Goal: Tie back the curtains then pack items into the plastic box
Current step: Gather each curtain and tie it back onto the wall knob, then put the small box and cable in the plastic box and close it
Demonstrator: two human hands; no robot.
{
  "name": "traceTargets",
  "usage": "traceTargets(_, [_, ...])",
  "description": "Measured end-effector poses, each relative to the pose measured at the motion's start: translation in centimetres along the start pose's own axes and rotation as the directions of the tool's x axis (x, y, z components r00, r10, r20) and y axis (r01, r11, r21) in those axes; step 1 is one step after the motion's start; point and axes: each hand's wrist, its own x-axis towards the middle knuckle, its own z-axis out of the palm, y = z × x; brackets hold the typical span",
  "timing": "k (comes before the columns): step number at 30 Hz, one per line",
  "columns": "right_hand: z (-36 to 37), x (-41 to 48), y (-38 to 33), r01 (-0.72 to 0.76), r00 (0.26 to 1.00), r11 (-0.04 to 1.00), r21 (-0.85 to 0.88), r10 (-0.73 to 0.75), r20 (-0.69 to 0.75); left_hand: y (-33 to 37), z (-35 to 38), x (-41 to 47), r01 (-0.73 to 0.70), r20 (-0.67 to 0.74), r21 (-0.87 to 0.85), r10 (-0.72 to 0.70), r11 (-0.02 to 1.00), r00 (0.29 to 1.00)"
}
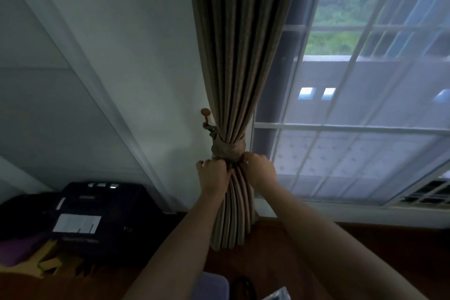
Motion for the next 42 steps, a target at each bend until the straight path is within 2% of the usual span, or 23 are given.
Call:
traceTargets(2, [0.6,0.3,0.0,0.007,1.0,1.0,-0.027,-0.008,-0.029,-0.5,0.6,0.3,-0.052,-0.031,0.039,0.053,0.998,0.998])
traceTargets(4, [1.2,0.2,-0.1,-0.015,0.998,0.999,-0.031,0.013,-0.065,-1.8,1.3,0.2,-0.109,0.007,0.128,0.109,0.986,0.994])
traceTargets(7, [1.6,-0.9,-0.7,-0.087,0.991,0.996,0.002,0.087,-0.1,-4.5,1.6,-1.5,-0.143,0.239,0.13,0.109,0.981,0.965])
traceTargets(11, [1.1,-3.3,-1.8,-0.166,0.976,0.986,0.003,0.165,-0.143,-8.1,-1.1,-2.8,-0.259,0.184,0.137,0.232,0.956,0.955])
traceTargets(14, [0.3,-5.2,-3.2,-0.191,0.964,0.981,0.032,0.193,-0.183,-9.9,-4.1,-2.7,-0.266,0.109,0.07,0.258,0.961,0.96])
traceTargets(17, [-0.3,-6.9,-4.6,-0.14,0.966,0.99,0.017,0.141,-0.217,-11.1,-6.8,-3.0,-0.296,0.054,-0.007,0.296,0.955,0.954])
traceTargets(20, [-0.8,-8.9,-5.6,-0.068,0.968,0.997,-0.038,0.057,-0.245,-12.6,-9.0,-4.4,-0.332,0.144,-0.079,0.34,0.94,0.929])
traceTargets(22, [-0.7,-10.6,-6.0,-0.045,0.967,0.996,-0.078,0.024,-0.252,-13.6,-10.1,-6.1,-0.323,0.176,-0.058,0.328,0.945,0.928])
traceTargets(28, [0.9,-16.8,-5.6,-0.066,0.979,0.993,-0.1,0.045,-0.199,-16.4,-10.9,-13.1,-0.276,0.107,0.012,0.273,0.961,0.956])
traceTargets(32, [3.4,-21.8,-5.6,-0.079,0.985,0.994,-0.069,0.067,-0.158,-17.6,-9.7,-18.6,-0.225,0.08,-0.018,0.226,0.974,0.971])
traceTargets(36, [7.7,-27.2,-5.4,-0.122,0.99,0.992,-0.035,0.119,-0.075,-19.1,-6.7,-23.1,-0.228,0.116,-0.044,0.232,0.973,0.966])
traceTargets(39, [12.0,-30.0,-4.3,-0.177,0.984,0.983,-0.042,0.177,-0.016,-20.5,-2.5,-25.0,-0.236,0.139,-0.07,0.243,0.969,0.96])
traceTargets(42, [19.2,-30.8,-1.5,-0.242,0.97,0.97,-0.019,0.242,0.037,-22.6,4.8,-26.0,-0.23,0.15,-0.088,0.242,0.969,0.959])
